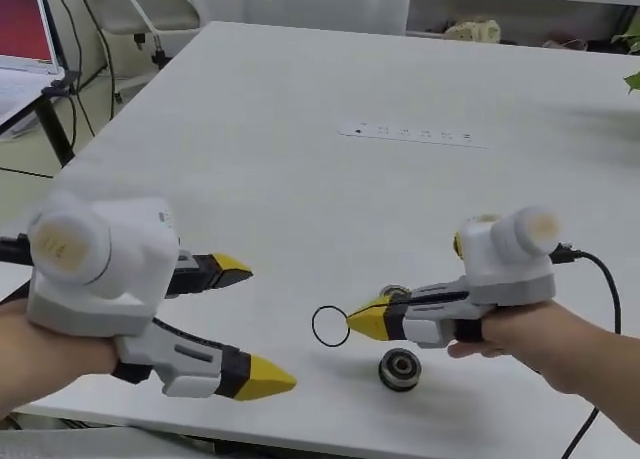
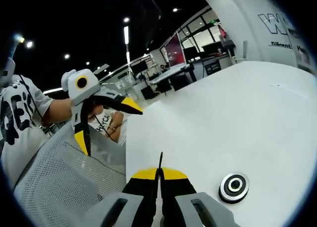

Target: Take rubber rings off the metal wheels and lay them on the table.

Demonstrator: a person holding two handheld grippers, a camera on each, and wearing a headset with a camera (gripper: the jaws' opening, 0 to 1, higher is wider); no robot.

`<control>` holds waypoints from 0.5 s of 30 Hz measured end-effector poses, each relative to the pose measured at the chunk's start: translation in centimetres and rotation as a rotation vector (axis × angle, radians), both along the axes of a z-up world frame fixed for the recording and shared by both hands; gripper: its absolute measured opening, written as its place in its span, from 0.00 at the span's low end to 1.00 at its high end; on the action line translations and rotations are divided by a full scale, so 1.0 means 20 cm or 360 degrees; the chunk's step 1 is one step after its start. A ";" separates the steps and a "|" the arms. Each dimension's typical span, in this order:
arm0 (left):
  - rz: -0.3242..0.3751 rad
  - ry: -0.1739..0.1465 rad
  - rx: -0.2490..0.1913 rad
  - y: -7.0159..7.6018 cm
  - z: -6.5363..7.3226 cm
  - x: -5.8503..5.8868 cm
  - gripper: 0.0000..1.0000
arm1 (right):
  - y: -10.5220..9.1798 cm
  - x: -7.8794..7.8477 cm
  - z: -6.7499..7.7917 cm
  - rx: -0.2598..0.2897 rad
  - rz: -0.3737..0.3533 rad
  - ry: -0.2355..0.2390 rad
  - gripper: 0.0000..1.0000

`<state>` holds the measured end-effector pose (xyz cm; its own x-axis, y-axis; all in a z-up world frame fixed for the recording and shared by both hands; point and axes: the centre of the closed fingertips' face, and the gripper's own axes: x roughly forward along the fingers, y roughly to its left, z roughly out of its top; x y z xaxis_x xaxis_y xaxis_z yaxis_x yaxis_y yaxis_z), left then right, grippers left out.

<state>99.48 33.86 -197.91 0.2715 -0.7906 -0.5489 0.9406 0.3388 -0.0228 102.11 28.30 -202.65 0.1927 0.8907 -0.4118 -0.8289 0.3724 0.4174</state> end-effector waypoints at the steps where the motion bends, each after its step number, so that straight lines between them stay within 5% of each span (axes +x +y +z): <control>1: 0.0001 0.0000 0.0001 0.00 0.00 0.00 0.72 | 0.01 0.00 0.00 -0.0004 0.0003 0.0000 0.00; 15: 0.0005 0.0009 0.0005 0.01 -0.01 0.00 0.72 | 0.03 0.02 -0.10 -0.0102 0.0007 0.0009 0.00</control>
<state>99.57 34.05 -198.11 0.2711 -0.7880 -0.5527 0.9393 0.3420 -0.0269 102.46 28.91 -204.69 0.1862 0.8633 -0.4691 -0.8284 0.3947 0.3974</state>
